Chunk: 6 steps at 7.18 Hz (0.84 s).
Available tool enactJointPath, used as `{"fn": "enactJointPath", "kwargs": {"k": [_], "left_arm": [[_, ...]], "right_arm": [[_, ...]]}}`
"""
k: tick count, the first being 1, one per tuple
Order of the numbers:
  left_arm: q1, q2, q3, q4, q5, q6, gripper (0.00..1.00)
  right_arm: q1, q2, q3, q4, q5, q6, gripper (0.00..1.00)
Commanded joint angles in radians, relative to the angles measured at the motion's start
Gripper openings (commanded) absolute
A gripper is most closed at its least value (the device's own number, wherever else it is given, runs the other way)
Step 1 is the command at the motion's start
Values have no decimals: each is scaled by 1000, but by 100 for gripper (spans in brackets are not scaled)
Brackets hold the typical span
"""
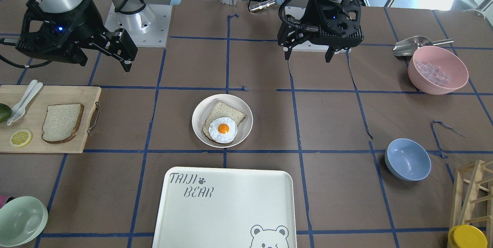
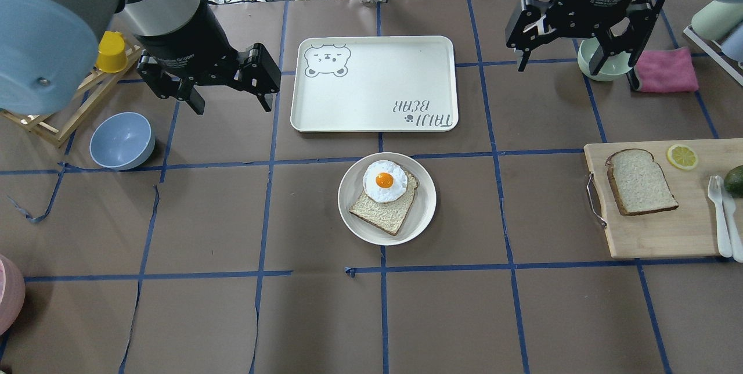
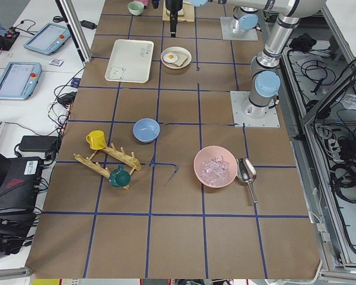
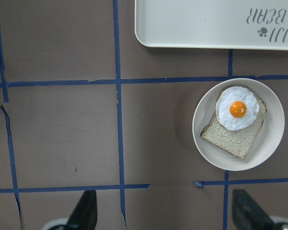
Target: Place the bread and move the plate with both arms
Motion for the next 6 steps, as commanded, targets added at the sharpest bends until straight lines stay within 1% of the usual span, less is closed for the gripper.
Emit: {"fn": "enactJointPath", "kwargs": {"k": [1,2,3,4,5,6], "left_arm": [[-1,0,0,0,0,0,100],[0,0,0,0,0,0,100],[0,0,0,0,0,0,100],[0,0,0,0,0,0,100],[0,0,0,0,0,0,100],[0,0,0,0,0,0,100]], "right_arm": [[-2,2,4,2,-16,-4,100],[-12,4,33,-10,-32,-11,100],[-21,5,68,-15,-150,0,99],[-41,10,105,-36,-162,-4,100],[-63,19,155,-153,-161,14,100],[-98,25,241,-281,-162,47,100]]}}
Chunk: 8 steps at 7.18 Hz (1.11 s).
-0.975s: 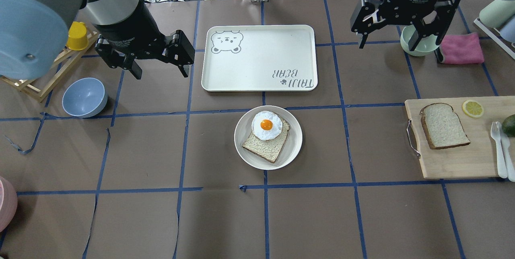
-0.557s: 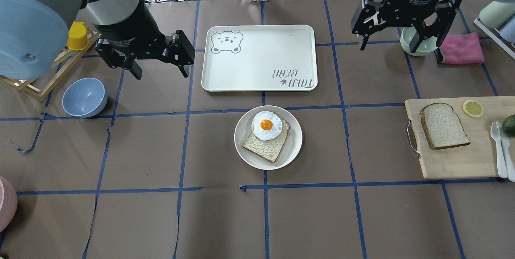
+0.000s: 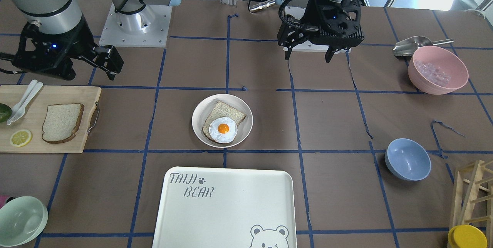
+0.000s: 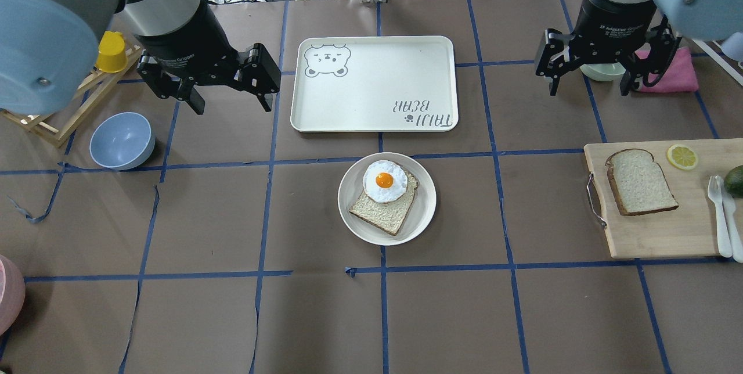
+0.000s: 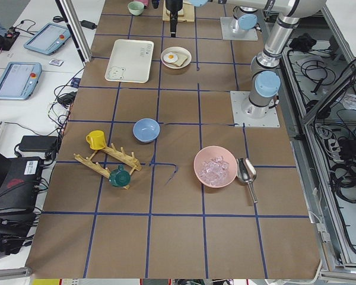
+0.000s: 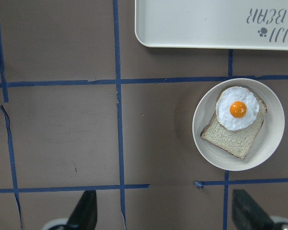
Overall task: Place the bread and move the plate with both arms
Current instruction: 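Move the right gripper over the bread slice on the cutting board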
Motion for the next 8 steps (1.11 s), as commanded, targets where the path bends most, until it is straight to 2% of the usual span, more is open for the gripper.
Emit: {"fn": "enactJointPath", "kwargs": {"k": [1,2,3,4,6,8], "left_arm": [[0,0,0,0,0,0,100],[0,0,0,0,0,0,100],[0,0,0,0,0,0,100],[-1,0,0,-2,0,0,100],[-1,0,0,0,0,0,100],[-1,0,0,-2,0,0,100]], "right_arm": [[-68,9,163,-175,-9,-23,100],[-106,12,204,-212,-12,-107,100],[-156,22,236,-223,-6,-113,94],[-183,53,268,-295,-4,-114,78],[-230,96,342,-425,-9,-128,74],[-301,168,356,-482,-7,-139,75]]}}
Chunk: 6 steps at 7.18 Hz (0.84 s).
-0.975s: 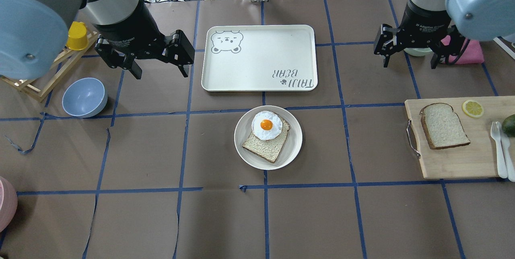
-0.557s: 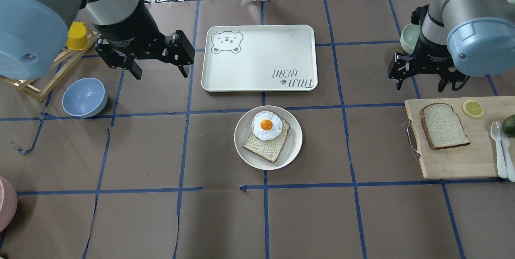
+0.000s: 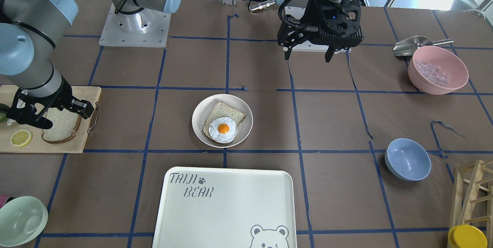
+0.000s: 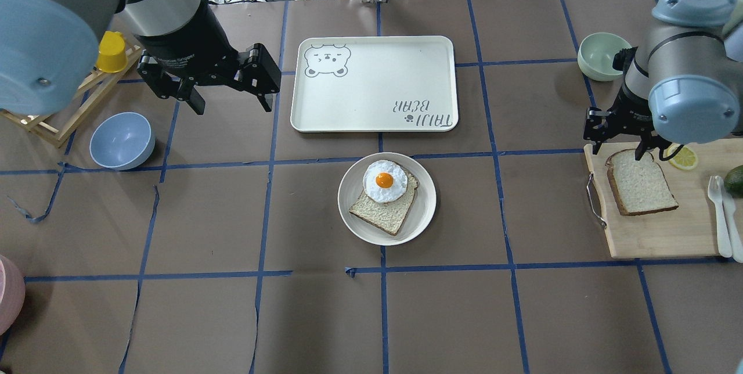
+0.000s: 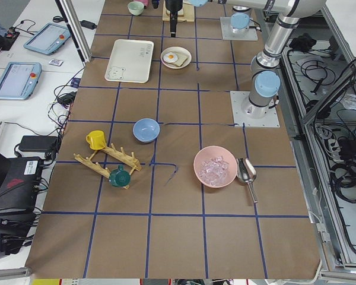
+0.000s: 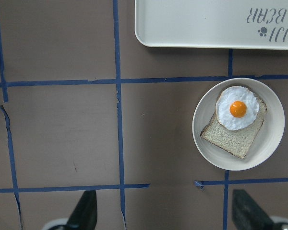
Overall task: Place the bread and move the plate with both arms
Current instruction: 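Move the right gripper over the bread slice on the cutting board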
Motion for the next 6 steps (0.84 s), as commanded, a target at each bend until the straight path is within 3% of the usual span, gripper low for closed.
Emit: {"fn": "enactJointPath", "kwargs": {"k": [1,3,6], "left_arm": [[1,0,0,-1,0,0,100],[1,0,0,-1,2,0,100],[-1,0,0,-1,2,0,100]], "right_arm": [[-39,67,13,-65,-12,-42,75],[-41,81,17,-68,-14,-28,80],[-41,119,13,-105,-15,-31,77]]}}
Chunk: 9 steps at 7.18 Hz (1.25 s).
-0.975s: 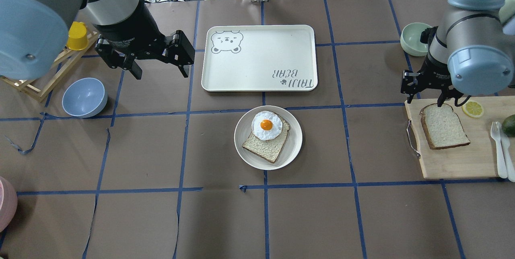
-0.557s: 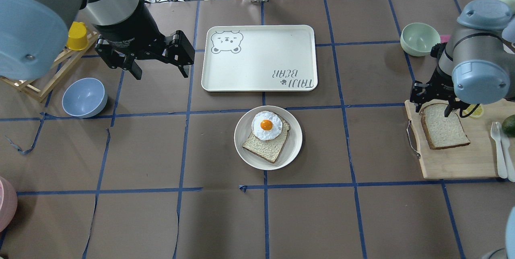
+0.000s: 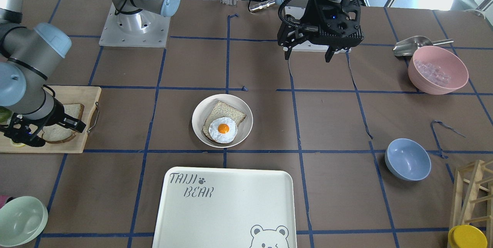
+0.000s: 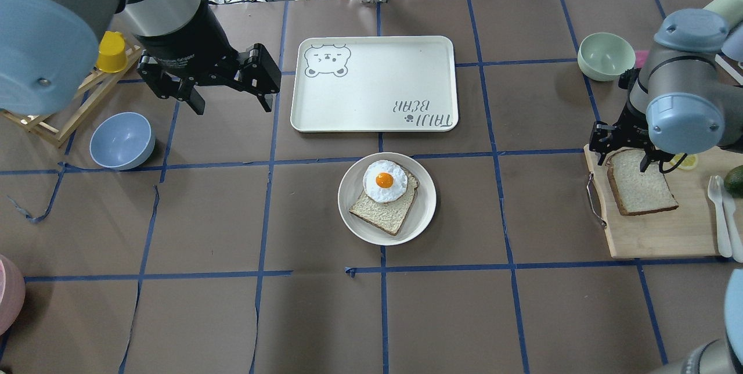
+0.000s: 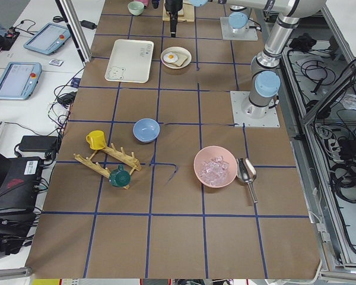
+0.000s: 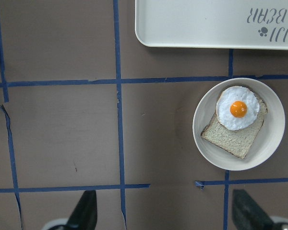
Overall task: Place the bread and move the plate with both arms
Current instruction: 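Lower the right gripper onto the bread slice and close on its crust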
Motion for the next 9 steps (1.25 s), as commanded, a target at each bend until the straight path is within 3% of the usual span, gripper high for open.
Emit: {"fn": "enactJointPath", "kwargs": {"k": [1,6,8,9], "left_arm": [[0,0,0,0,-1,0,100],[0,5,-5,0,-1,0,100],[0,5,-5,0,1,0,100],[0,5,-5,0,1,0,100]], "right_arm": [[-2,36,-3,-27,-1,1,74],[-2,46,-4,-29,-3,4,58],[-12,61,-4,-48,-3,4,57],[-26,63,-4,-47,2,5,31]]}}
